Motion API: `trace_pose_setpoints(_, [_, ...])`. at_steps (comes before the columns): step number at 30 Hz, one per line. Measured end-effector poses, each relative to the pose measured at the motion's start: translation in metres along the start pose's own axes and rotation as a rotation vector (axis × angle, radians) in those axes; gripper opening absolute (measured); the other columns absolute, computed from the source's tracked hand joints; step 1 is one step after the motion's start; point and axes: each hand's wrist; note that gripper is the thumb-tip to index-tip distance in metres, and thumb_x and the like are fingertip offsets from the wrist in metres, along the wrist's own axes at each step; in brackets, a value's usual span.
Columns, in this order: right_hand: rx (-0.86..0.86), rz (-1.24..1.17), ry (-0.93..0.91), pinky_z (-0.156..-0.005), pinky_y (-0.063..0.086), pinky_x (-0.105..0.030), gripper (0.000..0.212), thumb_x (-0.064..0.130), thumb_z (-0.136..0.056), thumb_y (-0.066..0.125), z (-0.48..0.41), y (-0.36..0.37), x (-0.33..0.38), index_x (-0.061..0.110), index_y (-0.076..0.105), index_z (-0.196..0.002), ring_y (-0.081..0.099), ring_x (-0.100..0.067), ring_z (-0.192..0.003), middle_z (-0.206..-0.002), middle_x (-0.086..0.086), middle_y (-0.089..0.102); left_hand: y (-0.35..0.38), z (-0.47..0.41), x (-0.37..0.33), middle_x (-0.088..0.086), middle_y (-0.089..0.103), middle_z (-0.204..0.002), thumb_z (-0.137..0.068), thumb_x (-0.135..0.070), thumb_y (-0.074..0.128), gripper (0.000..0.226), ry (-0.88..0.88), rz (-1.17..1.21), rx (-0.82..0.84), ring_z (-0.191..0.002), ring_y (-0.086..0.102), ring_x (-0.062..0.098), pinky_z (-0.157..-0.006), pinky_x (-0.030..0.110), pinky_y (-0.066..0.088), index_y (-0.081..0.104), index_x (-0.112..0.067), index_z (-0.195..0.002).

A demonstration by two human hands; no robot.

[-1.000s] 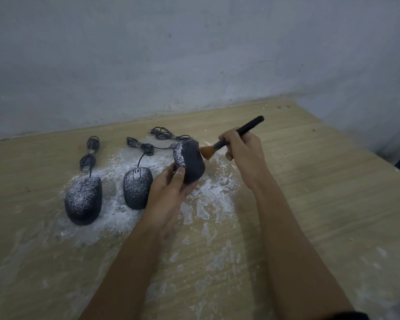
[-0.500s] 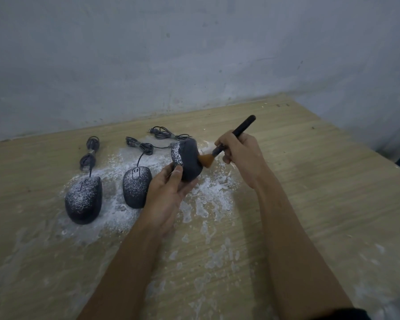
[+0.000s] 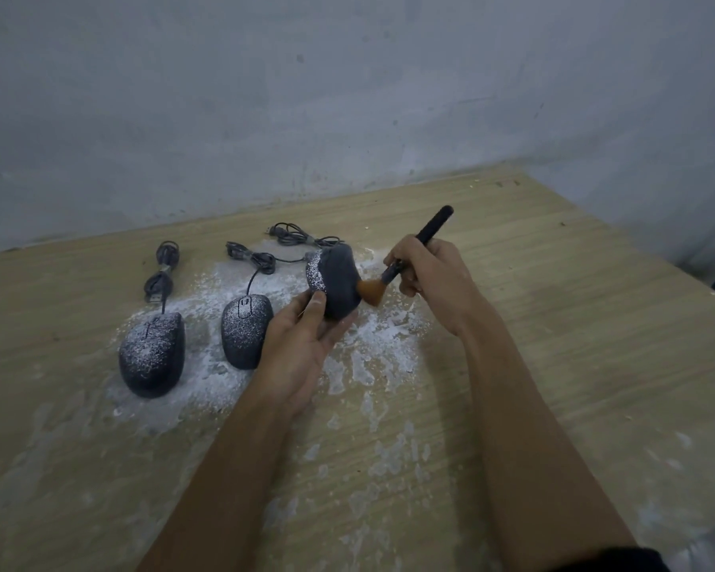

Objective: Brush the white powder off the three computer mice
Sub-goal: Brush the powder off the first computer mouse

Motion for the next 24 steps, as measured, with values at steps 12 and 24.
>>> trace_pose_setpoints(12, [0.060, 0.008, 0.014, -0.052, 0.041, -0.026, 0.021, 0.025, -0.090, 0.065, 0.0008, 0.0023, 0.0050, 0.017, 0.077, -0.075, 0.046, -0.010, -0.053, -0.059, 0.000, 0.054, 0.0002, -0.0013, 0.0028, 0.011, 0.073, -0.117, -0.104, -0.012, 0.046, 0.025, 0.051, -0.088, -0.020, -0.108, 0.071, 0.017, -0.092, 0.028, 0.056, 0.059, -0.006, -0.124])
trace_pose_setpoints(24, [0.007, -0.005, -0.022, -0.054, 0.042, -0.028, 0.023, 0.039, -0.075, 0.064, 0.0025, -0.0036, 0.0053, 0.023, 0.075, -0.063, 0.048, -0.009, -0.053, -0.056, 0.009, 0.060, 0.0016, 0.0009, 0.0025, 0.011, 0.072, -0.119, -0.104, -0.014, 0.047, 0.029, 0.049, -0.131, -0.028, -0.107, 0.071, 0.018, -0.091, 0.028, 0.057, 0.057, -0.006, -0.130])
Point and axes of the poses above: each hand's wrist, its own z-axis away from the middle knuckle, its own y-axis out of the palm, x = y × z
